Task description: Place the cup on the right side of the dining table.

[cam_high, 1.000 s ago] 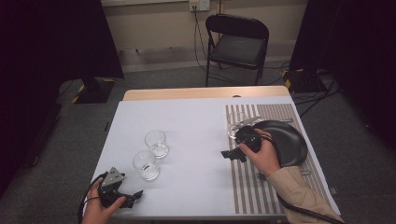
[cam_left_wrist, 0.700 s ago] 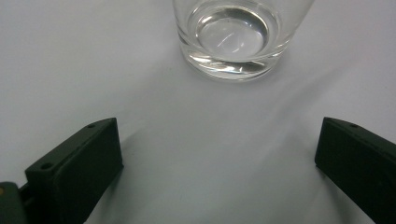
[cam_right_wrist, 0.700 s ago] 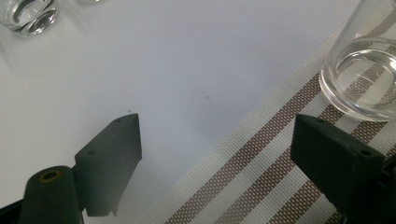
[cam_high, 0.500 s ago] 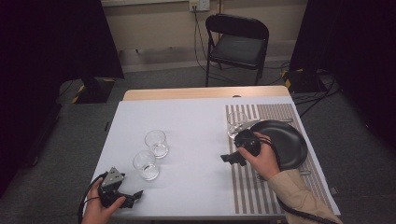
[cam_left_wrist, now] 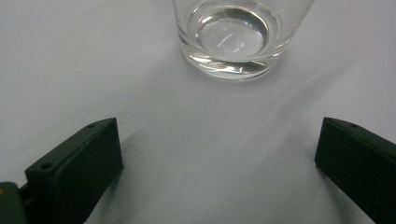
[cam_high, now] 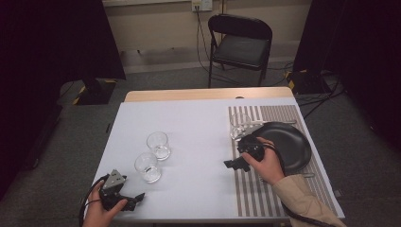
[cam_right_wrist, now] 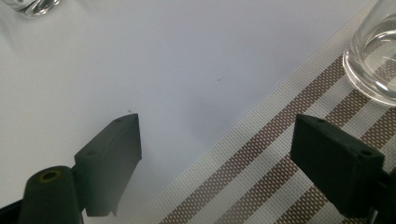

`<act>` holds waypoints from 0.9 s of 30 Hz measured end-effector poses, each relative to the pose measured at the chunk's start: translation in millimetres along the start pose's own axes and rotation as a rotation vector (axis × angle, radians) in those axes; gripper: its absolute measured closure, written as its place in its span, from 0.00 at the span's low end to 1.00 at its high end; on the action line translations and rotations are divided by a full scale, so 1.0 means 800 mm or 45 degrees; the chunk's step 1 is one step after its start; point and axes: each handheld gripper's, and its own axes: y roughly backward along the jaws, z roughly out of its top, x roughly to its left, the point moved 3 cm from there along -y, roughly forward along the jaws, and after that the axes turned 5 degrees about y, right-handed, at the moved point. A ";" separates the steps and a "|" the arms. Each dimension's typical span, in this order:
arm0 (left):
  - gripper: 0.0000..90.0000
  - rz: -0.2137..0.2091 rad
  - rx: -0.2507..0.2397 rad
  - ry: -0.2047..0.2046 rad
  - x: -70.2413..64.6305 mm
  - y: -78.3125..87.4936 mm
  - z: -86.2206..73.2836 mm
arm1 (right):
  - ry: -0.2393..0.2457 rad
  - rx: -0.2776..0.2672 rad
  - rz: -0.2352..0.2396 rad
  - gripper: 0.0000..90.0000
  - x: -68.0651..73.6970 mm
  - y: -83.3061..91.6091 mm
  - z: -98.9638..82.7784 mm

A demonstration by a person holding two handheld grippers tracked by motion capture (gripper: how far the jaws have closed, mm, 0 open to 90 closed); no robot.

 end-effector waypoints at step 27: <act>0.00 0.000 -0.001 0.000 0.000 0.000 0.000 | 0.049 0.039 0.041 0.18 0.015 -0.010 -0.027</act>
